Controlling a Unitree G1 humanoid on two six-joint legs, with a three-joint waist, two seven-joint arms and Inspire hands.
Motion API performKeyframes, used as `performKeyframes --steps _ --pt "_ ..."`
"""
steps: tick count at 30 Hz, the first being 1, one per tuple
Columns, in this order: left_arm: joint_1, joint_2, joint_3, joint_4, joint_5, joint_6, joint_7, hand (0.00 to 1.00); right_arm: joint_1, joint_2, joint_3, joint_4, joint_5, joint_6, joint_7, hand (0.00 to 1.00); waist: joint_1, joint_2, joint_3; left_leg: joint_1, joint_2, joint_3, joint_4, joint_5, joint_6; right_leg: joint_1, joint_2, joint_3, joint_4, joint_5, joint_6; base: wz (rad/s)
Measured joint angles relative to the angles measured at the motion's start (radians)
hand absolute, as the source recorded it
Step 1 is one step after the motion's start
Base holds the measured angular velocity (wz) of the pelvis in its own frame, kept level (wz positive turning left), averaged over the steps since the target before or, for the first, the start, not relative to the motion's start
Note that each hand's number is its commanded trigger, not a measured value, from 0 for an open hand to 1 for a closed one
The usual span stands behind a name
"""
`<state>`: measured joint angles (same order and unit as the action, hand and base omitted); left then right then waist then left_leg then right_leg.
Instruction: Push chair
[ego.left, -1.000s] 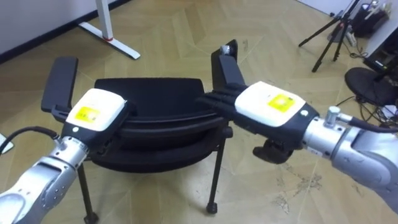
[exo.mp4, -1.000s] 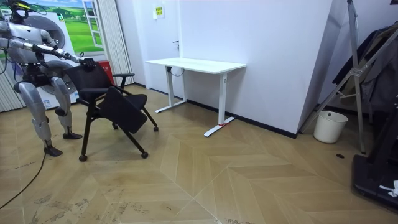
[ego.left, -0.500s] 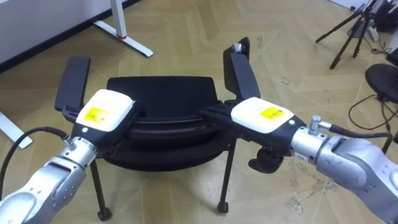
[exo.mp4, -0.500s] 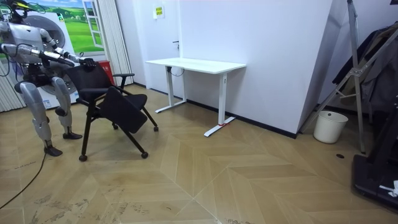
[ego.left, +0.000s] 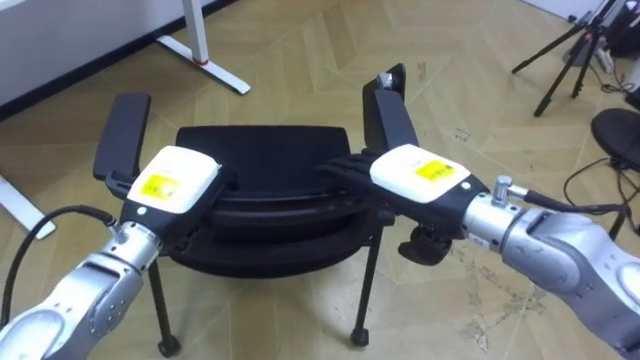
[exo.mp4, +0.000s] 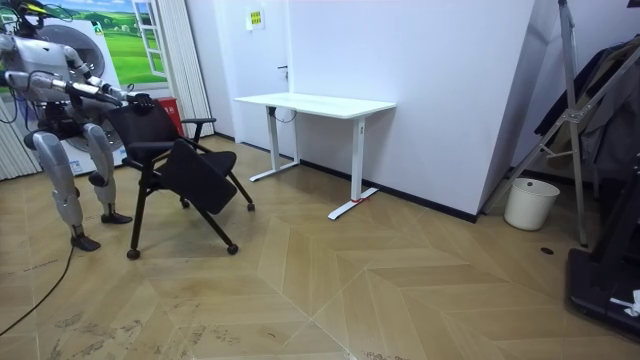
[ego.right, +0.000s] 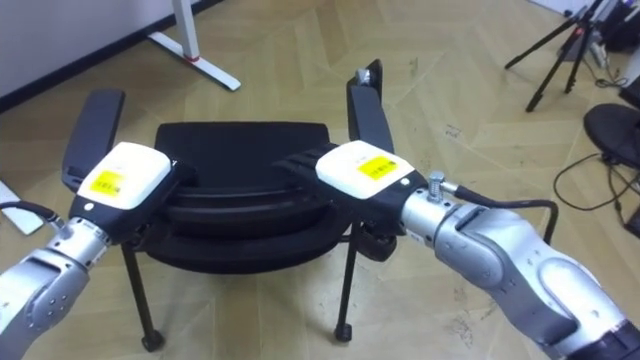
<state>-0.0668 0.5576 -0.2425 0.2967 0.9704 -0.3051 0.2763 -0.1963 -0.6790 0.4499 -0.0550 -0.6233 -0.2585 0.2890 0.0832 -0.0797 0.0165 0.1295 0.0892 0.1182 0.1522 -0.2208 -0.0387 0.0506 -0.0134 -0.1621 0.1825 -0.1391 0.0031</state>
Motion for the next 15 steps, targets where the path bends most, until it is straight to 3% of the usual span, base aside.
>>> performKeyframes --steps 7,15 --pt "0.001 -0.038 -0.019 0.002 0.005 0.03 -0.002 1.0 -0.002 0.083 -0.007 0.136 -0.129 0.04 -0.062 0.0 0.007 0.02 -0.0092 -0.005 0.0 -0.001 0.004 0.0 0.0 -0.002 -0.001 -0.002 0.0 0.0 0.0 0.0" --pt "0.001 -0.05 -0.035 0.002 0.003 0.049 -0.001 1.0 -0.041 0.094 -0.002 0.203 -0.168 0.064 -0.104 0.0 0.006 0.023 -0.0104 -0.008 -0.001 -0.012 0.008 0.0 0.0 -0.001 -0.001 -0.003 0.0 0.0 0.0 0.0"
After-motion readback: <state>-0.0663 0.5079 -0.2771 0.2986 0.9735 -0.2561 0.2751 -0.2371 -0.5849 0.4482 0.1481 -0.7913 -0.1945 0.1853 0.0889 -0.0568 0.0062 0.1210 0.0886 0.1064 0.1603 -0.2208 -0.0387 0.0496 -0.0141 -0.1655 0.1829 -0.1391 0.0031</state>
